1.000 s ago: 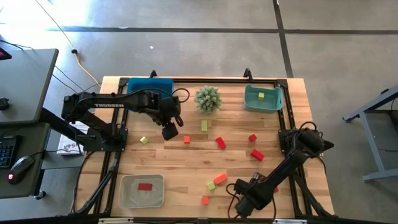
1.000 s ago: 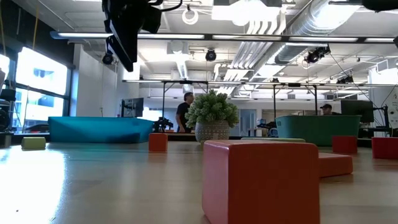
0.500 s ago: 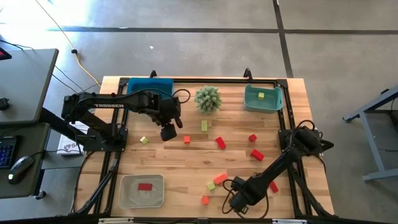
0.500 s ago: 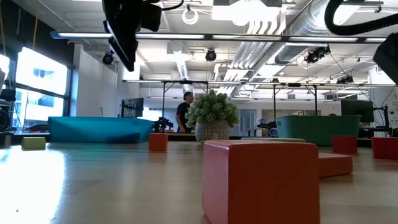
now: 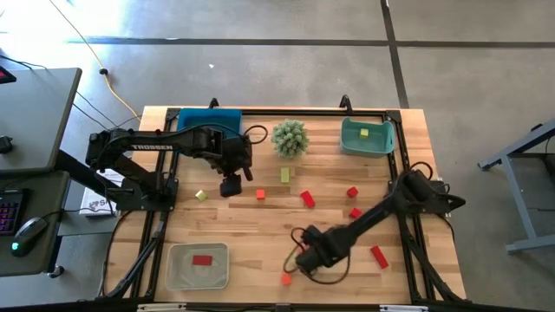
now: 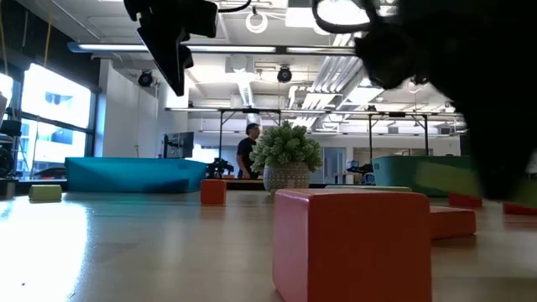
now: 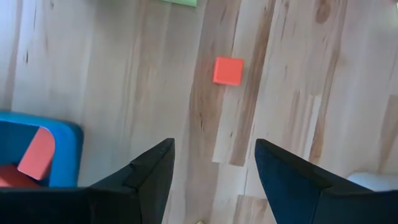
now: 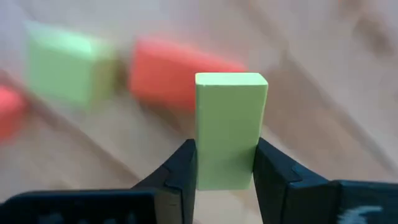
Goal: Sort & place blocks by color
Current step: Put the light green block into the green bin
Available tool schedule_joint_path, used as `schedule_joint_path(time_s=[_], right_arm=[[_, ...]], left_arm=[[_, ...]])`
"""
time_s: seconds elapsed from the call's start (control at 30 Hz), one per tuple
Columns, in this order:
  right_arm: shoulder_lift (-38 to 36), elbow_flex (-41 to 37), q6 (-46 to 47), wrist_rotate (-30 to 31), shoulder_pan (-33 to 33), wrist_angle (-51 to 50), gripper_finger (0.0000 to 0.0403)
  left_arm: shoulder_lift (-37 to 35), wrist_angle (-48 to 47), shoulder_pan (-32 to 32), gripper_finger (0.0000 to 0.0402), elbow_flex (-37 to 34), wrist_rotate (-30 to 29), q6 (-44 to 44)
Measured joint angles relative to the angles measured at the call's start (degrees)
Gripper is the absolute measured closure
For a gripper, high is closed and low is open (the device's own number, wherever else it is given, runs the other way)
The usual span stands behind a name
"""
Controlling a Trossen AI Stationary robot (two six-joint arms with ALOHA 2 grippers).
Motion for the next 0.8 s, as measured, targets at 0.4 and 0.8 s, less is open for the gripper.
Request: schedule_joint_path(time_s=[0.4, 0.8], right_arm=[[-0.2, 14.18, -12.56, 9.97, -11.76, -17.87, 0.0308], [-1.31, 21.83, -35.19, 19.34, -24.54, -35.38, 0.0308]], left_arm=[[0.0, -0.02, 0.0, 0.019, 0.0, -0.02, 3.12], [0.0, -0.22, 0.0, 0.019, 0.0, -0.01, 2.09]])
